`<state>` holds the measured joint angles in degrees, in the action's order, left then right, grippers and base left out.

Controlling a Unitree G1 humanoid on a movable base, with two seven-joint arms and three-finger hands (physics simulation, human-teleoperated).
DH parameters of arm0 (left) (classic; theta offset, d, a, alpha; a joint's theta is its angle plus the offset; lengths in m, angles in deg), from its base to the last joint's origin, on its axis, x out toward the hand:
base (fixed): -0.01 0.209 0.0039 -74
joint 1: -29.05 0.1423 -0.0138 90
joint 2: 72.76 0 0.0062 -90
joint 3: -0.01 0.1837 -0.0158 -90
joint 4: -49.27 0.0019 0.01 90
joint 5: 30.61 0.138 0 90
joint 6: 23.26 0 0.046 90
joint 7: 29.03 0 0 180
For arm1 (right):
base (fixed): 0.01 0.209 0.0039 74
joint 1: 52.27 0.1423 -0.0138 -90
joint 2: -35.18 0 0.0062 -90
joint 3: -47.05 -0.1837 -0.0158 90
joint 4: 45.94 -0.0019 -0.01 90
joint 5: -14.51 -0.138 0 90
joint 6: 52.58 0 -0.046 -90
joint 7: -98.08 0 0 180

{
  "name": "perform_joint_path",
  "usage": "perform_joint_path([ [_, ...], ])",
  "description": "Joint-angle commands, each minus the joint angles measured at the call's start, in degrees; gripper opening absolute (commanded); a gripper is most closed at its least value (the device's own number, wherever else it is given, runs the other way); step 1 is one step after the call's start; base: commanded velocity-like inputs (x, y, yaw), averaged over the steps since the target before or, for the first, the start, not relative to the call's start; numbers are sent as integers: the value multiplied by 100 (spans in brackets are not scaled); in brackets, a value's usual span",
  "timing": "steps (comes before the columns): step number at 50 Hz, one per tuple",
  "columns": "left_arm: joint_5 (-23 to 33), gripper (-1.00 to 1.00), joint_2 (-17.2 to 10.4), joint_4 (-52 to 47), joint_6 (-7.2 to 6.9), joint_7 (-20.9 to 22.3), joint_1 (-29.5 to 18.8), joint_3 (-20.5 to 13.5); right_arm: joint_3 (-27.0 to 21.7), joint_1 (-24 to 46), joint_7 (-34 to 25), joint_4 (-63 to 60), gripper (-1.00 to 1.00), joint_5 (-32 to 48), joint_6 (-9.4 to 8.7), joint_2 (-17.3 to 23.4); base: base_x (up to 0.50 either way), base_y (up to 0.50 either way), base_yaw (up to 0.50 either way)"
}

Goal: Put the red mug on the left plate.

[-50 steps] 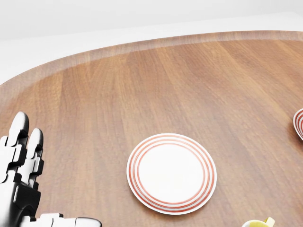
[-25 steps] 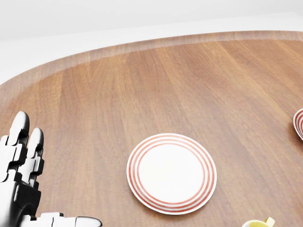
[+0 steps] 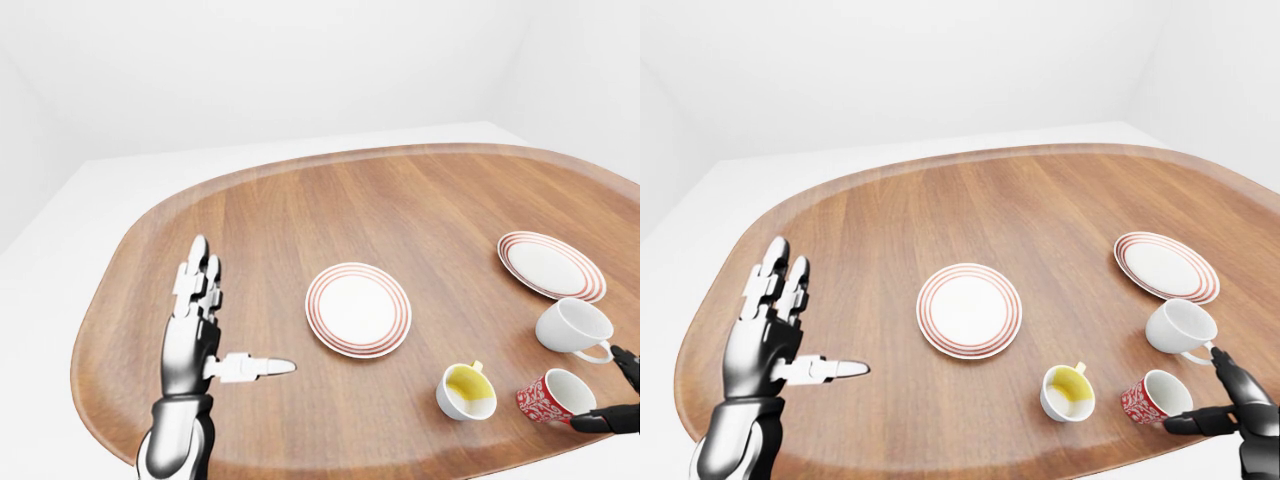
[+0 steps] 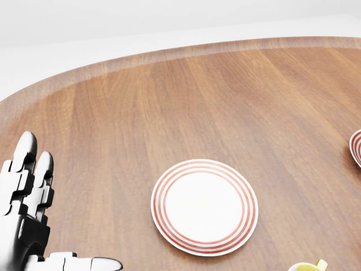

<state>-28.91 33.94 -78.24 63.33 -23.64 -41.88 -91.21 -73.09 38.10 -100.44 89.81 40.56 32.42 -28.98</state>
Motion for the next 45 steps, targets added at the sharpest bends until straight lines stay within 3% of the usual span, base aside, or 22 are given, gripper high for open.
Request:
perform_joint_path([
  [1,-21,100,-2,-5,-36,-4,-19,-19,183,58,50,139,100,-136,0,33,0,0,0],
  [22,-41,100,17,52,92,36,52,-50,420,390,182,338,100,-198,0,33,0,0,0],
  [33,-10,100,0,4,-38,21,-16,-19,548,421,257,722,100,-397,0,82,0,0,0],
  [45,-39,100,16,63,66,44,28,-61,946,769,471,1450,100,-583,0,118,0,0,0],
])
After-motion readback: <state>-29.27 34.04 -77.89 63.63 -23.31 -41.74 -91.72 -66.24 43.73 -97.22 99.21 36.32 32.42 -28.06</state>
